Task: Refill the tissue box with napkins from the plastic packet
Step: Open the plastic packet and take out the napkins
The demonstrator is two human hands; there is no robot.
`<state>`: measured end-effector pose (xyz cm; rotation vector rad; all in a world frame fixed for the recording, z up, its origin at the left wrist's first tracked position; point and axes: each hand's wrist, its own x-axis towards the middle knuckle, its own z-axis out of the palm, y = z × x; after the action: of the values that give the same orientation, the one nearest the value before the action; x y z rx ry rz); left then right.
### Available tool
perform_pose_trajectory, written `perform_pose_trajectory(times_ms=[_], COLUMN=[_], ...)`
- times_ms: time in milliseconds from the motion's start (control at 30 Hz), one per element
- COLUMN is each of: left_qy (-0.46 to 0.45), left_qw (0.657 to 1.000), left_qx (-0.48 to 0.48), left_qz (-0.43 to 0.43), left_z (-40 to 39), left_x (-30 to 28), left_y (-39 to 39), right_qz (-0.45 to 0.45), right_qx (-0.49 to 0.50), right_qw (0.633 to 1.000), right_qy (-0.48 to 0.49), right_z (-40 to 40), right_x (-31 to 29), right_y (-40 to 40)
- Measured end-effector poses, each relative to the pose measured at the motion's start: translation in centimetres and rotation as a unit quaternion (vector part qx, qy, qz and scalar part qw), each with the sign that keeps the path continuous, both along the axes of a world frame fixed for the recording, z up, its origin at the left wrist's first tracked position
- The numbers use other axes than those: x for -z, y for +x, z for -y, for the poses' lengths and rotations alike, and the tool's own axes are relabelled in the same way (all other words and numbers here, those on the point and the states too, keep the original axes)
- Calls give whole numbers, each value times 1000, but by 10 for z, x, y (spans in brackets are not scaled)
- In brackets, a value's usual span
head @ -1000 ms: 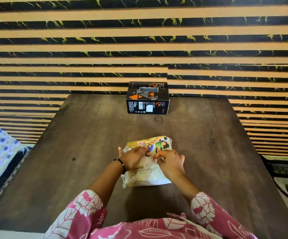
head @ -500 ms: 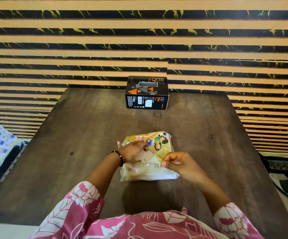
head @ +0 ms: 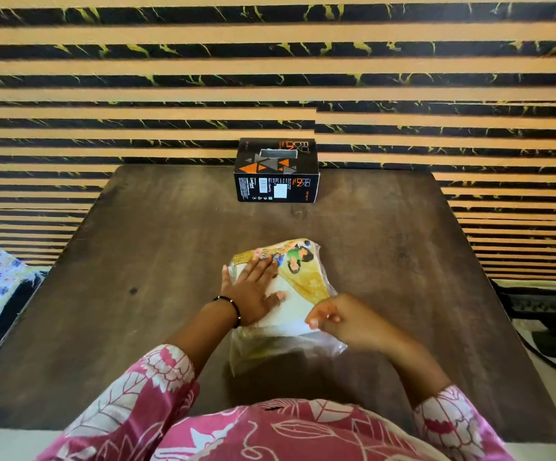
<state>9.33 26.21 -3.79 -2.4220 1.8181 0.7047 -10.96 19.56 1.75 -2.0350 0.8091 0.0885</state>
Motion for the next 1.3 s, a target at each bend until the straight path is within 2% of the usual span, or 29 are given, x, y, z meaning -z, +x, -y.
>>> perform_pose_trajectory(times_ms=[167,267,333,433,500,633,800,900,1067,1300], left_qy=[50,95,38,-92,-94,-51,-141,-156,-149,-154], left_qw=[991,984,992,994,992,991,986,982,976,965], left_qx=[-100,-102,-90,22,84,120,48,19,-29,-19], left_qz=[71,111,84,60,13,-23,-77,-100,-159,-211], left_z=[16,22,19,3,-9,-19,-19,-18,-17,-17], left_x=[-10,-34,-47,-52,-50,-40,-40,-43,-43,-46], left_y=[-3,-17,-30,-52,-67,-82,-72,-69,-68,-63], right_qz=[81,79,75,83,92,118,144,153,106,170], right_qx=[127,177,196,221,235,225,192,173,121,132], right_qw=[986,978,974,968,964,963,967,968,965,926], right_qy=[-71,-83,-87,-87,-83,-90,-90,-98,-209,-310], right_z=[11,15,14,11,8,3,-2,-5,-8,-17], right_x=[-10,-2,6,13,15,16,17,17,26,34], right_y=[-8,-15,-19,-25,-26,-30,-37,-38,-41,-36])
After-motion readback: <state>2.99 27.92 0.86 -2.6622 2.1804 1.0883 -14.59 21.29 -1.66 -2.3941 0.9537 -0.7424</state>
